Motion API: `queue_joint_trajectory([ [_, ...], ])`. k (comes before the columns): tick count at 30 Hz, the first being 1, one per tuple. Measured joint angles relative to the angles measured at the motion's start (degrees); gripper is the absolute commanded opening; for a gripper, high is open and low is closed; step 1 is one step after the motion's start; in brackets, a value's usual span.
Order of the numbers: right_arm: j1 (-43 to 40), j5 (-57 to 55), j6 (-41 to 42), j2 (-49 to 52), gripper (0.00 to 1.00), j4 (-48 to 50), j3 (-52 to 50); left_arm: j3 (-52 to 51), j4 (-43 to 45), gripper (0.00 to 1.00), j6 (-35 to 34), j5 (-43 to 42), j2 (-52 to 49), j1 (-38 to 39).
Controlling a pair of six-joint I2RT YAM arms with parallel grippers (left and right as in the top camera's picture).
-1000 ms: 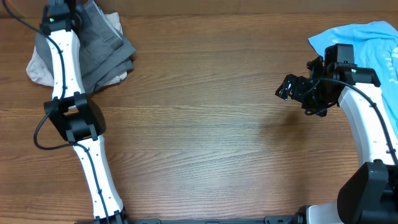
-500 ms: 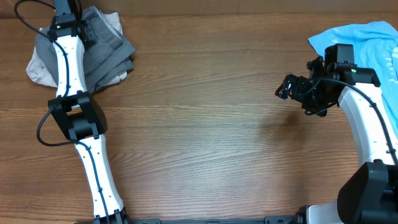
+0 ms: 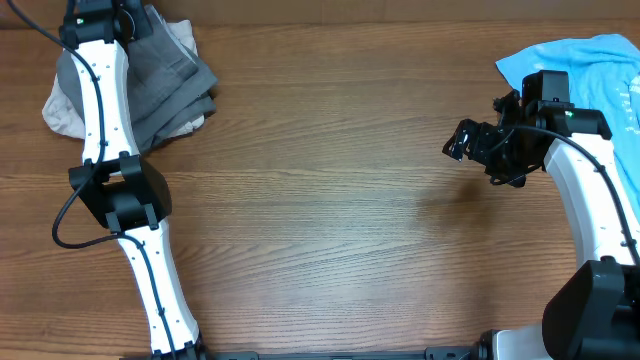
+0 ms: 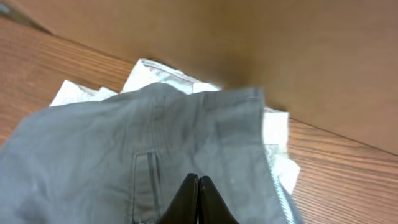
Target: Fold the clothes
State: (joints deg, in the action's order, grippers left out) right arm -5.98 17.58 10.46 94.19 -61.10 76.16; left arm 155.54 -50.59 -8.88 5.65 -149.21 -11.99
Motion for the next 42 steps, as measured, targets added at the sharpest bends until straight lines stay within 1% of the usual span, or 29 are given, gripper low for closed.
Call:
queue_joint_trajectory([
  [9,0.00,-0.02,0.04,0.00,1.00,0.00,0.00,0.00,8.55,0.04,1.81,5.01,-3.80,-0.59],
  [13,0.00,-0.02,0.00,0.00,1.00,-0.02,0.00,0.02,7.91,0.04,2.32,8.39,-7.13,-1.86],
  [18,0.02,-0.02,0.00,0.00,1.00,0.00,0.00,0.00,3.72,0.04,2.36,12.81,-11.93,-4.81],
  [24,0.02,0.00,0.00,0.00,1.00,0.00,0.00,0.24,2.49,0.04,1.75,14.12,-12.44,-6.45],
  [29,0.02,-0.02,0.02,0.00,1.00,0.02,0.00,0.31,3.17,0.04,1.75,14.12,-12.15,-5.92],
  [35,0.02,-0.02,0.00,0.00,1.00,-0.04,0.00,0.31,5.84,0.05,0.52,8.85,-9.68,-4.15],
  [42,0.02,0.00,0.00,0.00,1.00,0.00,0.00,0.66,6.80,0.06,-1.62,5.16,-7.65,0.85],
])
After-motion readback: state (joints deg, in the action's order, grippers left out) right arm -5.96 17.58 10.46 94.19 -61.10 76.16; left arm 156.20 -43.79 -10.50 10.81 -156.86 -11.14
